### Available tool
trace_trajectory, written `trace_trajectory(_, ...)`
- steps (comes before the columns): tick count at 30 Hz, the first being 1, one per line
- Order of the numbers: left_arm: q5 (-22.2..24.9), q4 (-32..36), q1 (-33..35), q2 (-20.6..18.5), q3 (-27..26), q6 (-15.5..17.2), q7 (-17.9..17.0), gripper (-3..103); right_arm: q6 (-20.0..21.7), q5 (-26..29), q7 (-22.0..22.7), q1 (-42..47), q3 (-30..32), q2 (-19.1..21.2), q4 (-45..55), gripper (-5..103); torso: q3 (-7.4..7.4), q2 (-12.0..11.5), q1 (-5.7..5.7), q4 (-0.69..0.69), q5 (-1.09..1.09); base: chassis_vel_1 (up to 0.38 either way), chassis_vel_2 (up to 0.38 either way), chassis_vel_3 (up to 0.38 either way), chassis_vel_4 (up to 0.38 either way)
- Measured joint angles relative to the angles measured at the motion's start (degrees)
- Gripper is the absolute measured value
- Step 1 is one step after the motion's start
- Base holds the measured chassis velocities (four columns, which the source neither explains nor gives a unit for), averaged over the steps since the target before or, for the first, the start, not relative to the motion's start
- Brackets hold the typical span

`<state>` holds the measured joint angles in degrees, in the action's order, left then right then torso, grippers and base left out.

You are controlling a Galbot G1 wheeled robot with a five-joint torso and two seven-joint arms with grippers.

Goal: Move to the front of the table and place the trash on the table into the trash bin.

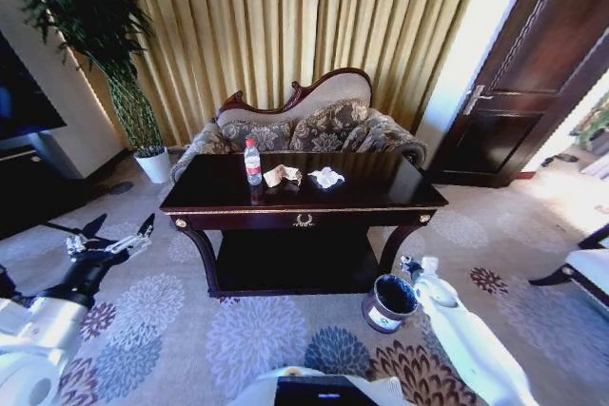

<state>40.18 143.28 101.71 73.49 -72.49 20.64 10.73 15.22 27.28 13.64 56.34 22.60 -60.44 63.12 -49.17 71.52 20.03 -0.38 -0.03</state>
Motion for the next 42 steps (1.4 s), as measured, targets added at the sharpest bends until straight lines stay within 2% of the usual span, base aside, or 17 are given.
trace_trajectory(5,-0.6,0.0,-0.2,0.3,0.6,0.2,-0.1,100,-0.7,-3.8,-0.5,-3.3,-1.4,-1.2,-6.7,-1,-0.01,0.0,0.01,-0.07,0.01,0.000,0.000,0.000,0.000)
trace_trajectory(6,-0.7,0.0,-0.2,0.5,0.6,0.2,-0.1,100,-0.7,-4.5,-0.5,-3.9,-1.5,-1.6,-7.7,4,-0.01,0.0,0.00,-0.07,0.01,0.000,0.000,0.000,0.000)
trace_trajectory(7,-0.7,0.0,-0.2,0.5,0.6,0.2,-0.1,100,-0.7,-4.5,-0.5,-3.9,-1.5,-1.6,-7.7,4,-0.01,0.0,0.00,-0.07,0.01,0.000,0.000,0.000,0.000)
trace_trajectory(11,-0.7,0.0,0.0,0.9,0.3,0.2,-0.1,100,-0.7,-5.7,-0.4,-5.7,-1.4,-2.5,-10.5,25,0.00,0.0,0.00,-0.05,0.02,0.000,0.000,0.000,0.000)
trace_trajectory(13,-0.7,0.0,0.0,1.0,0.3,0.2,-0.1,100,-0.7,-5.7,-0.3,-6.0,-1.4,-2.5,-10.9,25,0.00,0.0,0.00,-0.05,0.01,0.000,0.000,0.000,0.000)
trace_trajectory(15,-0.8,0.0,0.1,1.0,0.2,0.2,-0.1,100,-0.9,-6.1,-0.2,-6.3,-1.3,-2.5,-11.3,36,0.00,0.0,0.00,-0.05,0.02,0.000,0.000,0.000,0.000)
trace_trajectory(16,-0.8,0.0,0.1,1.0,0.2,0.2,-0.1,100,-0.9,-6.1,-0.2,-6.3,-1.3,-2.5,-11.3,36,0.00,0.0,0.00,-0.05,0.02,0.000,0.000,0.000,0.000)
trace_trajectory(18,-0.8,0.0,0.1,0.9,0.0,0.1,-0.1,100,-0.9,-6.3,-0.2,-6.3,-1.2,-2.3,-11.3,47,0.00,0.0,0.00,-0.05,0.02,0.000,0.000,0.000,0.000)
trace_trajectory(19,-0.8,0.0,0.1,0.9,0.0,0.1,-0.1,100,-1.0,-6.3,-0.2,-6.3,-1.2,-2.3,-11.2,47,0.00,0.0,0.00,-0.05,0.02,0.000,0.000,0.000,0.000)
trace_trajectory(20,-0.8,0.0,0.1,0.9,-0.1,0.1,-0.1,100,-1.0,-6.4,-0.1,-6.1,-1.1,-2.1,-10.9,58,0.00,0.0,0.00,-0.05,0.02,0.000,0.000,0.000,0.000)
trace_trajectory(22,-0.7,0.0,0.1,0.8,-0.2,0.0,-0.1,100,-1.0,-6.4,-0.1,-5.9,-1.0,-2.0,-10.6,58,0.00,0.0,-0.01,-0.05,0.02,0.000,0.000,0.000,0.000)
trace_trajectory(28,-0.7,0.0,0.1,0.8,-0.1,0.0,-0.1,100,-0.9,-5.9,-0.1,-4.1,-0.4,-1.7,-8.7,85,0.00,0.0,0.00,-0.06,0.02,0.000,0.000,0.000,0.000)
trace_trajectory(29,-0.7,0.0,0.1,0.8,-0.1,0.0,-0.1,100,-0.9,-5.9,-0.1,-4.1,-0.4,-1.7,-8.7,85,0.00,0.0,0.00,-0.06,0.02,0.000,0.000,0.000,0.000)
trace_trajectory(33,-0.5,0.0,0.1,0.8,-0.2,-0.1,-0.1,100,-0.8,-4.7,-0.1,-1.9,0.4,-1.1,-6.2,99,0.00,0.0,0.00,-0.05,0.03,0.000,0.000,0.000,0.000)
trace_trajectory(38,-0.5,0.0,0.0,0.9,-0.3,-0.1,-0.1,100,-0.5,-2.3,-0.1,0.5,1.4,-0.4,-1.9,100,0.00,0.0,0.00,-0.05,0.02,0.000,0.000,0.000,0.000)
trace_trajectory(41,-0.4,0.0,-0.4,1.1,0.0,-0.2,-0.1,100,0.5,4.0,-2.4,6.9,3.9,1.1,9.2,100,0.00,0.0,-0.01,-0.06,0.04,0.000,0.000,0.000,0.000)
trace_trajectory(42,-0.4,-0.1,-0.7,1.2,0.4,-0.3,-0.1,100,0.6,7.0,-3.4,10.2,5.6,1.8,15.9,100,0.01,0.0,-0.01,-0.06,0.03,0.000,0.000,0.000,0.000)
